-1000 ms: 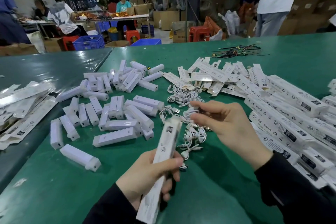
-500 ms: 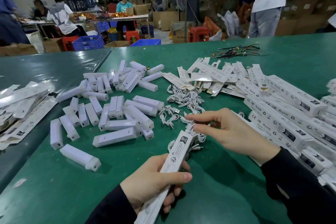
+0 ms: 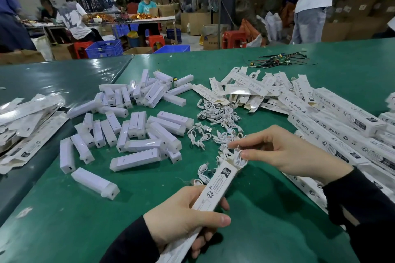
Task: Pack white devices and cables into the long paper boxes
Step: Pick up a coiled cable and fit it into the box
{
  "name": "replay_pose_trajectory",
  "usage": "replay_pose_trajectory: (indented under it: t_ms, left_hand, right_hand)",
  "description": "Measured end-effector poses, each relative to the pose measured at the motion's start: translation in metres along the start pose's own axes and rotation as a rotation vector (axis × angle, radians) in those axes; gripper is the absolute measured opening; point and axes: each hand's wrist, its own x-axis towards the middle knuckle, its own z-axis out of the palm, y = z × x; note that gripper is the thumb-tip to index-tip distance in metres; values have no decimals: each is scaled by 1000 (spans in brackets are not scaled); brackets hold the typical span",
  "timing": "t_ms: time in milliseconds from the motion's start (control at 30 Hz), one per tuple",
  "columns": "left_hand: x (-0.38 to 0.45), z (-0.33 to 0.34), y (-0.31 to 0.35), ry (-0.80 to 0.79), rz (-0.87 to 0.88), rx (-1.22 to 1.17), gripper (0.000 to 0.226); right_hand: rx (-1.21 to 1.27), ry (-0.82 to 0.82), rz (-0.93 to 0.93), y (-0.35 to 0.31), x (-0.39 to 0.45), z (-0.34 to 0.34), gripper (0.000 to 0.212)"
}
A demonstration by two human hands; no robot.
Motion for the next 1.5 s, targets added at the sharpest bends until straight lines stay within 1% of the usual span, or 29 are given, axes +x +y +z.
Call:
replay_pose_trajectory:
  t_ms: [67, 100, 133, 267, 400, 467, 533, 667, 767, 833, 900, 967, 1067, 1100, 1133, 1233, 1300, 1367, 1433, 1500]
  left_hand:
    - [0, 0, 0, -41, -9, 9, 36]
    - [-1, 0, 0, -49, -10, 11, 36]
    - [0, 0, 0, -49, -8, 13, 35]
    - [0, 1, 1, -44, 13, 25, 27]
    - [0, 1, 1, -26, 16, 7, 30]
    - [1, 1, 1, 7, 20, -7, 32]
    - [2, 1, 0, 36, 25, -11, 32]
    - [1, 3, 0, 4, 22, -18, 33]
    - [1, 2, 0, 34, 31, -18, 33]
    - [1, 3, -1, 50, 48, -14, 33]
    - [2, 4, -1, 50, 73, -22, 32]
    - [3, 5, -2, 53, 104, -31, 32]
    - [3, 5, -4, 89, 121, -71, 36]
    - [4, 5, -4, 106, 120, -89, 40]
    - [4, 5, -5, 123, 119, -111, 45]
    - [7, 4, -2, 143, 166, -203, 47]
    - [7, 3, 2, 109, 234, -208, 45]
    - [6, 4, 3, 79, 295, -196, 51]
    - [5, 6, 3, 51, 341, -174, 57]
    - [6, 9, 2, 44, 385, -142, 57]
  right_hand:
    - [-37, -82, 20, -2, -1, 0, 24]
    - [-46, -99, 21, -2, -1, 1, 23]
    - [-33, -88, 13, -3, -1, 1, 22]
    - [82, 54, -59, -4, 1, 5, 19]
    - [167, 105, -103, -5, 5, 15, 16]
    - [199, 121, -100, -7, 7, 18, 15]
    - [220, 96, -90, -7, 7, 18, 15]
    - [223, 37, -59, -6, 6, 14, 14]
    - [205, 122, -23, -8, 8, 20, 9]
    - [236, 167, -18, -9, 9, 24, 5]
    - [252, 179, -17, -9, 9, 25, 11]
    - [257, 154, -10, -11, 8, 26, 18]
    - [232, 93, -22, -15, 7, 33, 42]
    - [218, 95, -24, -17, 7, 35, 43]
    - [200, 94, -26, -17, 7, 36, 39]
    - [252, 94, -18, -16, 6, 34, 12]
    - [340, 166, -29, -14, 7, 36, 19]
    - [418, 230, -39, -16, 8, 39, 22]
    - [465, 241, -46, -17, 8, 42, 21]
    - [502, 224, -58, -19, 8, 44, 27]
